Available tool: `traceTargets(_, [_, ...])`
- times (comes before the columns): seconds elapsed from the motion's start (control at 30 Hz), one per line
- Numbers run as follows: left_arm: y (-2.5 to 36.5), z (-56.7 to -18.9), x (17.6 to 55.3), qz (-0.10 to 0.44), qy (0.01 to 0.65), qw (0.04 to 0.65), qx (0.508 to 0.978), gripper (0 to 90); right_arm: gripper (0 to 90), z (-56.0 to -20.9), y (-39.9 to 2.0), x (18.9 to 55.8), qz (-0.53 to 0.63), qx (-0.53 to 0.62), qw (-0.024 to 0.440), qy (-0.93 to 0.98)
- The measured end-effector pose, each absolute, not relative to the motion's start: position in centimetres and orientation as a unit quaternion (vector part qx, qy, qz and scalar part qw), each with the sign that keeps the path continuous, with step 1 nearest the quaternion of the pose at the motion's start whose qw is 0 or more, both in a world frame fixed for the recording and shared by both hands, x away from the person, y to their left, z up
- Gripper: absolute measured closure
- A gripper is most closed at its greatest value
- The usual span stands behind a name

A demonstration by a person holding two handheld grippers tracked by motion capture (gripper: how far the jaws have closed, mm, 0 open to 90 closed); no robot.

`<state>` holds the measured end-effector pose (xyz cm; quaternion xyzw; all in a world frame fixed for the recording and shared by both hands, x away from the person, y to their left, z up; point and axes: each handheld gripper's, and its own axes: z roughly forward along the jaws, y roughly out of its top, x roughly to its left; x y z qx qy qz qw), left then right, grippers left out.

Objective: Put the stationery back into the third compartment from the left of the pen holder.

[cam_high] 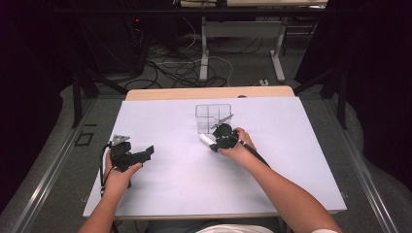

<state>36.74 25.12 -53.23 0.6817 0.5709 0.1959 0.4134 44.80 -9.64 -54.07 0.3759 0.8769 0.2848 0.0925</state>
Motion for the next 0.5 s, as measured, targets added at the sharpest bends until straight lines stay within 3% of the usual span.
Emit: traceTargets(0.5, [25.09,-53.25,36.75,0.196,0.571,0.412,0.682,2.4,66.1,-54.57,-9.73,44.43,0.283,0.38,0.093,0.876])
